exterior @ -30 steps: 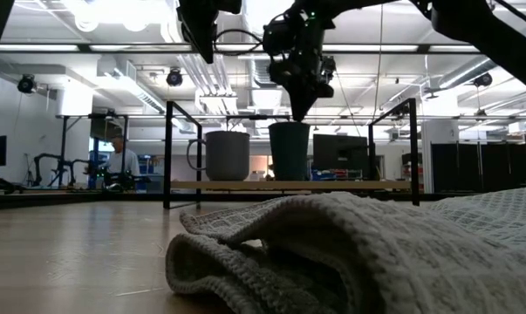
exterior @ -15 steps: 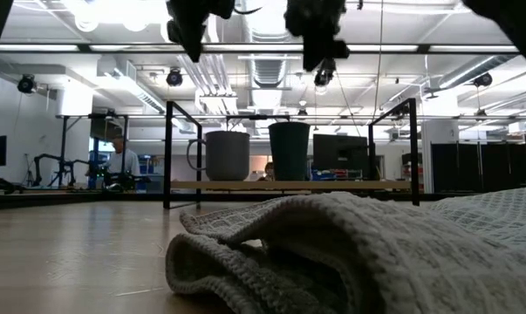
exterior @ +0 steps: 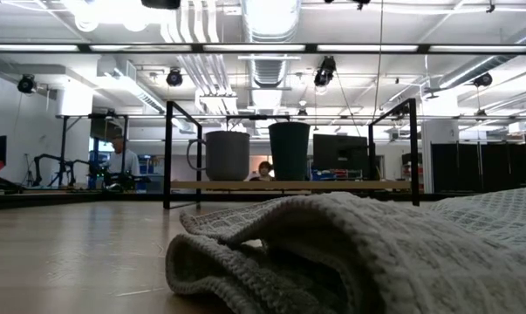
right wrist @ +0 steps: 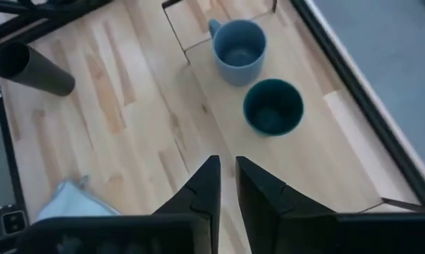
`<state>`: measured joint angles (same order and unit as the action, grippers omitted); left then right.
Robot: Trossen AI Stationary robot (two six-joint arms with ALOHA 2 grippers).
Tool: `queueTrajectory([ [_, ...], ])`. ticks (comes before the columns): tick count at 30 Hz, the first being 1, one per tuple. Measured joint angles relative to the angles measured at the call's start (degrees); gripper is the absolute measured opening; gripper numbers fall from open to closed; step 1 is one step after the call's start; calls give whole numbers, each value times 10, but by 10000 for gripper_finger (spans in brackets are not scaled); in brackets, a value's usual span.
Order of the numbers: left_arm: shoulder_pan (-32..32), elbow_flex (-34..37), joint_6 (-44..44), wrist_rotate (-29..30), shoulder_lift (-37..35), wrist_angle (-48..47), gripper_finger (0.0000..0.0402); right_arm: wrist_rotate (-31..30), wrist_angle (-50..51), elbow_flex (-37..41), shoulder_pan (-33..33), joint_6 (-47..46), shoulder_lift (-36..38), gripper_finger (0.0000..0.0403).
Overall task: Stack small to large cups/mugs on shelf
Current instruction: Put the black cup on the shelf
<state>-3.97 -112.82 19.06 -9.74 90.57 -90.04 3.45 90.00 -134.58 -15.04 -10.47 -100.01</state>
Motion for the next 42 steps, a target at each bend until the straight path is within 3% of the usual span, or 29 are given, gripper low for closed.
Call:
queueTrajectory([
  [6,56,51,152,0,-50,0,57,-20,0,0,11,0,18,40],
  [13,144,161,286,-1,-92,0,57,-22,0,1,10,28,16,40],
  [23,278,291,236,-7,-73,9,57,-22,0,2,10,52,15,40],
  [29,310,326,210,-102,-53,102,56,-21,0,2,10,66,15,39],
  [42,319,337,191,-48,-25,99,56,-21,0,2,10,66,15,38],
])
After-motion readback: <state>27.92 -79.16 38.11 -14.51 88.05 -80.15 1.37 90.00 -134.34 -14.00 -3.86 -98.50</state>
